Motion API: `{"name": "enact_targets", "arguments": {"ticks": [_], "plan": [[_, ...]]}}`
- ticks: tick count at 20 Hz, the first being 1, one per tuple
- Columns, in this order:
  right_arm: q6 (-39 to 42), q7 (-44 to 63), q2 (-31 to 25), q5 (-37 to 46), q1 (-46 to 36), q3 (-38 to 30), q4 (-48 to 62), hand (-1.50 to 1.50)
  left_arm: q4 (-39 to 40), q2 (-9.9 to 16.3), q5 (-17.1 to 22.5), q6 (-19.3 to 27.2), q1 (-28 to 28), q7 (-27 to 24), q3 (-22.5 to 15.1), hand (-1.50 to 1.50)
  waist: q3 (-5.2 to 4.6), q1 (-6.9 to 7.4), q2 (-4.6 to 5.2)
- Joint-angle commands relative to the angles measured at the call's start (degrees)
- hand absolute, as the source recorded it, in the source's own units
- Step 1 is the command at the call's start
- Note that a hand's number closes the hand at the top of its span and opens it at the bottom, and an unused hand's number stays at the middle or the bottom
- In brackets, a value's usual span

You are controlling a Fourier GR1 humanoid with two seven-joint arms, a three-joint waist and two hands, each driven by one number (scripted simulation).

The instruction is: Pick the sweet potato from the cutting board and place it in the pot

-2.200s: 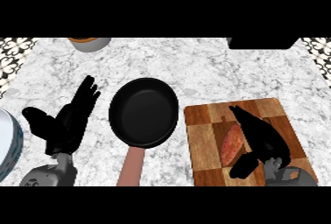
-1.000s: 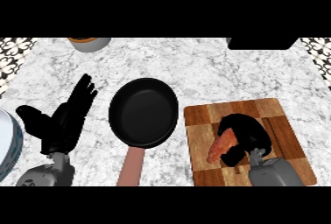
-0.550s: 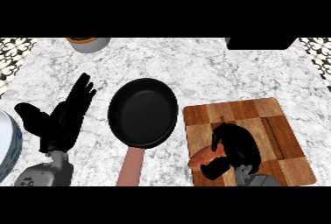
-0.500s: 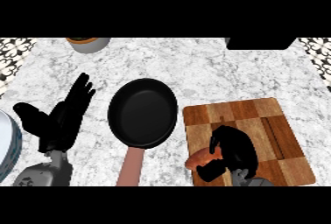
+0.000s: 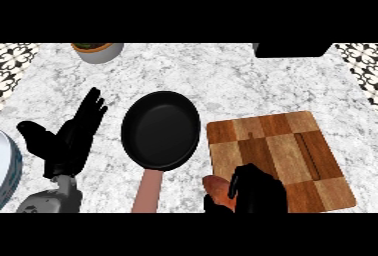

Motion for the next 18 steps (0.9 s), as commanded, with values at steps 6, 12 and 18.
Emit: {"name": "enact_targets", "arguments": {"ticks": [6,12,18], "plan": [[8.3,17.7,0.9,16.7,-5.9,13.2,-14.8,1.5,-0.6,-0.4,-0.5,0.0,0.5,-0.6,-0.7,0.0,-0.02,0.51,0.16],[11.1,12.4,0.7,19.5,-16.3,14.1,-16.3,1.5,-0.7,-0.3,-0.2,-0.7,-0.9,0.5,-1.3,0.0,-0.05,1.81,0.15],[10.2,11.9,0.7,15.8,-23.3,10.1,-15.3,1.5,1.8,-0.4,-0.7,-0.6,-2.3,-0.5,-1.1,0.0,-0.15,2.66,0.71]]}}
